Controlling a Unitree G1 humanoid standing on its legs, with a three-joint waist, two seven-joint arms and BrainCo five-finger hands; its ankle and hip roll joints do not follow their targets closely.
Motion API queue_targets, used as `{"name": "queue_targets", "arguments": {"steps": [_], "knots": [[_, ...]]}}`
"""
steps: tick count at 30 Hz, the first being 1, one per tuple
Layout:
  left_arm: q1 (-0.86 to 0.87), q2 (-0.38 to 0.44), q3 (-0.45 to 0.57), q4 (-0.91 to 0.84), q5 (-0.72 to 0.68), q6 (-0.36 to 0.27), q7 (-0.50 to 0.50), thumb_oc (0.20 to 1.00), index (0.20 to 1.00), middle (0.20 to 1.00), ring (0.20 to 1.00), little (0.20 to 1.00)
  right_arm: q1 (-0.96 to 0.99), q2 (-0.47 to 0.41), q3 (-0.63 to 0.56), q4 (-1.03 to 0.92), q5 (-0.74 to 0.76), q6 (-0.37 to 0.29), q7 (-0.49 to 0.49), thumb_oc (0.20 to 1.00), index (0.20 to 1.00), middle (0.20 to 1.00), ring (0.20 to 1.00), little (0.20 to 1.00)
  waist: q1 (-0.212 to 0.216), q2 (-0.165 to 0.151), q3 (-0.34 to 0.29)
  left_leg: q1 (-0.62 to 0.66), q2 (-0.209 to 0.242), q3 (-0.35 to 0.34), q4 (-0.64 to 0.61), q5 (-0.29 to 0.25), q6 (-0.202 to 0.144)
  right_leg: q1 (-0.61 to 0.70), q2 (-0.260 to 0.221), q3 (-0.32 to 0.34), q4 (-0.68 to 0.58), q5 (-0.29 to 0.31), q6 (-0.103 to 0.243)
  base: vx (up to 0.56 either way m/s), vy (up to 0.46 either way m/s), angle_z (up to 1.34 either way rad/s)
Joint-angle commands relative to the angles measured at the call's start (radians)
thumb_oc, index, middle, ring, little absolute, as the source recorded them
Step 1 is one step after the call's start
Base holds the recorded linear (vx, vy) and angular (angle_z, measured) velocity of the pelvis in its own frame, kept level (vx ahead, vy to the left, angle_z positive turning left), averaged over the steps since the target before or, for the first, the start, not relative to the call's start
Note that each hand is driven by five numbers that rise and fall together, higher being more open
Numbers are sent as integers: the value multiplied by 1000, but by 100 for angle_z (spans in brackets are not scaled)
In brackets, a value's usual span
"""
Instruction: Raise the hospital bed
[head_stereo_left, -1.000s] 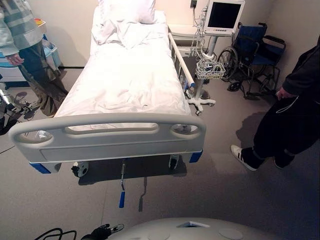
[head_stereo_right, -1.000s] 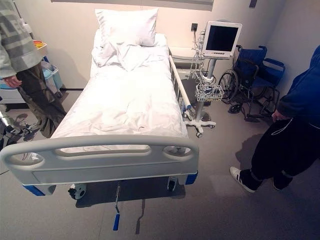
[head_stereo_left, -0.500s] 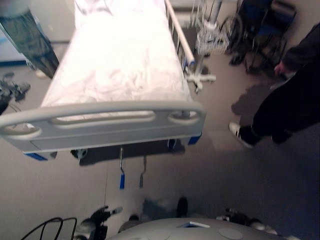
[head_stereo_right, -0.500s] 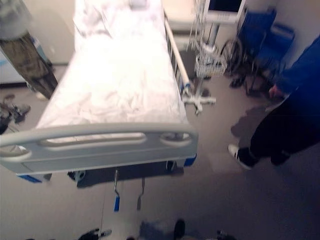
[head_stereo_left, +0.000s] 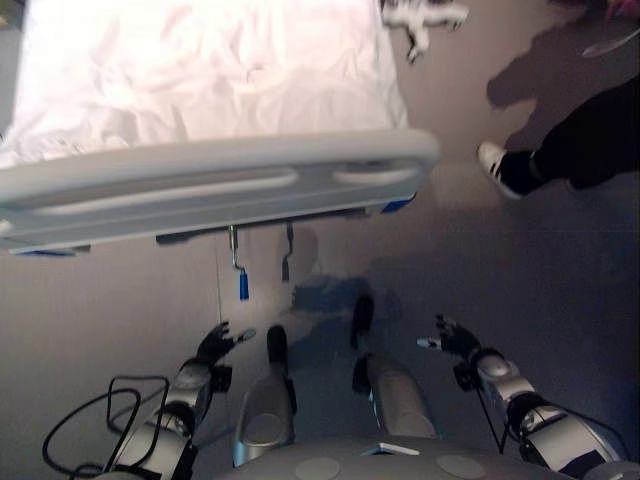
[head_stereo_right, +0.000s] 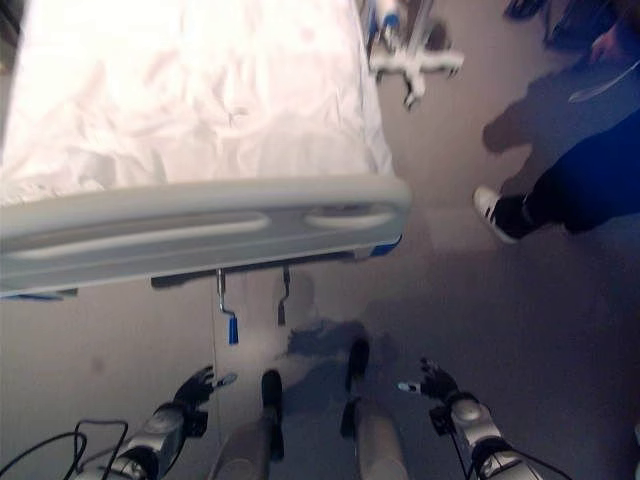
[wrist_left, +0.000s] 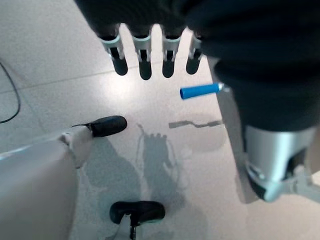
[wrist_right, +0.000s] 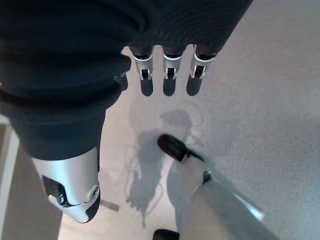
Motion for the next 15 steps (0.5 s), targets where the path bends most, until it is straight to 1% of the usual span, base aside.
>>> {"name": "queue_targets", "arguments": {"steps": [1, 2, 3, 6, 7, 11, 12, 13, 14, 15], "knots": [[-96, 34, -33, 15, -78, -17, 41, 1000, 1000, 1000, 1000, 1000, -67, -30, 48, -36, 49, -45, -33, 1000, 1000, 1000, 1000, 1000, -26, 0, 0, -119, -25, 2, 66, 55, 51, -33, -8, 35, 195, -125, 109, -72, 31, 0], [-96, 34, -33, 15, -78, -17, 41, 1000, 1000, 1000, 1000, 1000, -67, -30, 48, -36, 49, -45, -33, 1000, 1000, 1000, 1000, 1000, -26, 0, 0, -119, -25, 2, 66, 55, 51, -33, -8, 35, 195, -125, 109, -78, 26, 1], [-115, 31, -44, -7, -93, -30, 48, 1000, 1000, 1000, 1000, 1000, -78, -38, 50, -52, 51, -57, -43, 1000, 1000, 1000, 1000, 1000, -29, 0, 10, -162, -25, 3, 82, 54, 52, -69, -7, 42, 200, -121, 107, -61, 4, -4], [-163, 31, -52, -20, -113, -31, 68, 1000, 1000, 1000, 1000, 1000, -104, -39, 61, -72, 54, -59, -51, 1000, 1000, 1000, 1000, 1000, -34, -4, 13, -201, -23, -2, 92, 55, 52, -104, -5, 44, 203, -117, 105, -68, -3, -1], [-203, 39, -60, -22, -125, -31, 75, 1000, 1000, 1000, 1000, 1000, -126, -42, 70, -88, 61, -64, -66, 1000, 1000, 1000, 1000, 1000, -41, -8, 21, -245, -22, -5, 101, 59, 52, -150, -4, 48, 208, -110, 106, -76, -2, 2], [-265, 54, -75, -41, -145, -39, 96, 1000, 1000, 1000, 1000, 1000, -149, -48, 83, -146, 69, -78, -81, 1000, 1000, 1000, 1000, 1000, -57, -15, 34, -335, -22, -10, 125, 64, 54, -231, -11, 49, 219, -96, 109, -65, -5, 5], [-265, 54, -75, -41, -145, -39, 96, 1000, 1000, 1000, 1000, 1000, -149, -48, 83, -146, 69, -78, -81, 1000, 1000, 1000, 1000, 1000, -57, -15, 33, -337, -22, -10, 125, 64, 54, -232, -11, 49, 220, -96, 109, -38, -4, 3], [-287, 58, -83, -49, -153, -43, 103, 1000, 1000, 1000, 1000, 1000, -156, -51, 90, -173, 69, -84, -89, 1000, 1000, 1000, 1000, 1000, -63, -17, 41, -375, -22, -11, 140, 62, 55, -269, -13, 50, 229, -94, 108, 36, 15, 2], [-293, 57, -89, -55, -156, -43, 107, 1000, 1000, 1000, 1000, 1000, -158, -52, 94, -179, 71, -87, -94, 1000, 1000, 1000, 1000, 1000, -62, -13, 41, -379, -17, -20, 147, 35, 49, -276, -8, 55, 240, -116, 115, 0, 0, 0], [-301, 60, -91, -50, -154, -45, 109, 1000, 1000, 1000, 1000, 1000, -161, -51, 96, -187, 71, -91, -95, 1000, 1000, 1000, 1000, 1000, -64, -14, 44, -389, -17, -19, 148, 33, 50, -290, -6, 56, 243, -115, 116, 52, 13, -4]]}}
